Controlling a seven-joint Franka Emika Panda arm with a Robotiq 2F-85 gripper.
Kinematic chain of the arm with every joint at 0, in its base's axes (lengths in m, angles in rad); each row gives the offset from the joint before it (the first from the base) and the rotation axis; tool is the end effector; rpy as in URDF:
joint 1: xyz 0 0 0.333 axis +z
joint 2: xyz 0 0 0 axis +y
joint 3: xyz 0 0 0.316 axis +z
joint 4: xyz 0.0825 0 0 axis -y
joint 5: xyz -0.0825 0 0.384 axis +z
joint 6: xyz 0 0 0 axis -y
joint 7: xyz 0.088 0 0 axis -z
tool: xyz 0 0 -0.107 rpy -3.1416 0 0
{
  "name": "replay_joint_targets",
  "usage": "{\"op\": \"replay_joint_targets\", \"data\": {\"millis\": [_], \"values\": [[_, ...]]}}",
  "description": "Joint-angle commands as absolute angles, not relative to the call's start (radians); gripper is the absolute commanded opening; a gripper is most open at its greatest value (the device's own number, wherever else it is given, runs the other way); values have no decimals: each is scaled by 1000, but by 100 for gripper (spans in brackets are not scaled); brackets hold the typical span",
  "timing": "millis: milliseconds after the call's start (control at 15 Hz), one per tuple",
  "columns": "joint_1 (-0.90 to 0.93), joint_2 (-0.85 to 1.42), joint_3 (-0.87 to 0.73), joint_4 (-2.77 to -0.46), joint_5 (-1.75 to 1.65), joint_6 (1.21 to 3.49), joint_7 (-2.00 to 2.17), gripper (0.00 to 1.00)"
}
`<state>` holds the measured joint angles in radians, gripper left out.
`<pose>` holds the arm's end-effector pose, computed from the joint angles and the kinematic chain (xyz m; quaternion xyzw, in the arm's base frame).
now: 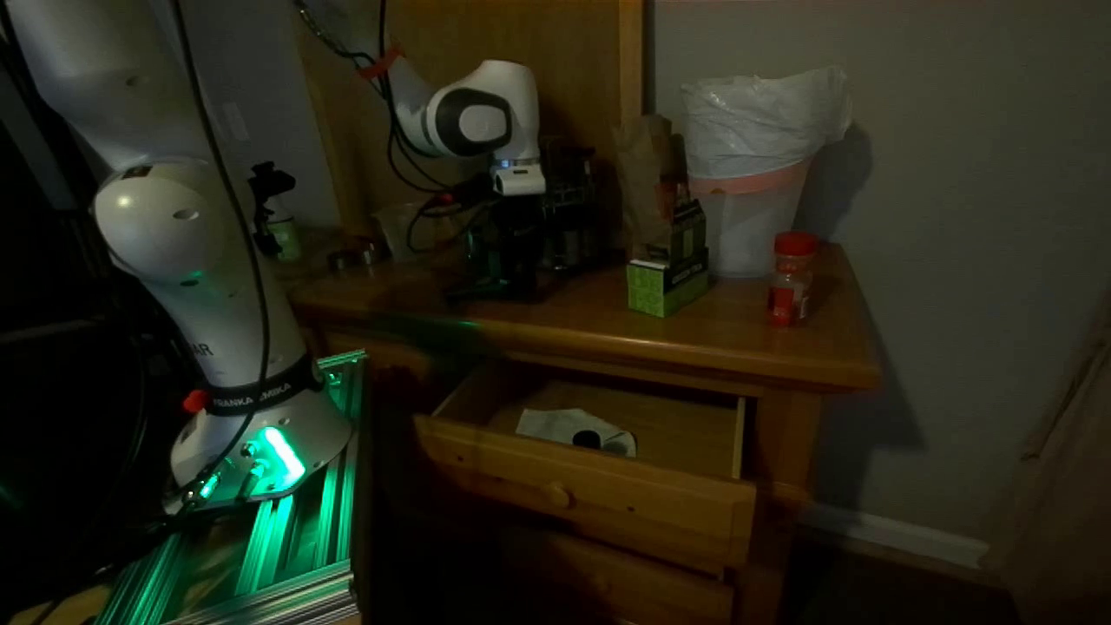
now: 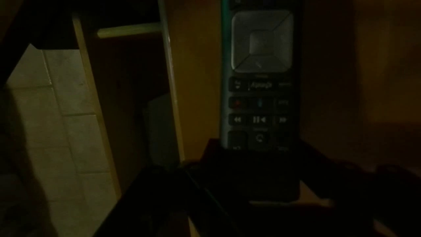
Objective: Shift the remote to the open drawer
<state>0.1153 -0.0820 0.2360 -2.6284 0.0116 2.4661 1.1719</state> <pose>0.3939 0.1427 0.2683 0.9140 -0.4035 -0.0256 0.0329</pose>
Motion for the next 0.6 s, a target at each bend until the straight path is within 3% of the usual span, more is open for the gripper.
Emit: {"op": "replay_joint_targets", "data": {"millis": [0, 133, 200, 267, 400, 533], "values": [[112, -46, 221, -2535, -90, 2372, 1274, 34], [122, -13, 221, -2522, -120, 2399, 1314, 34], [129, 5, 221, -2521, -123, 2414, 1322, 40], [135, 17, 219, -2521, -109, 2422, 1316, 82], [144, 42, 212, -2521, -84, 2428, 1292, 85], [148, 62, 204, -2523, -64, 2426, 1263, 98]]}}
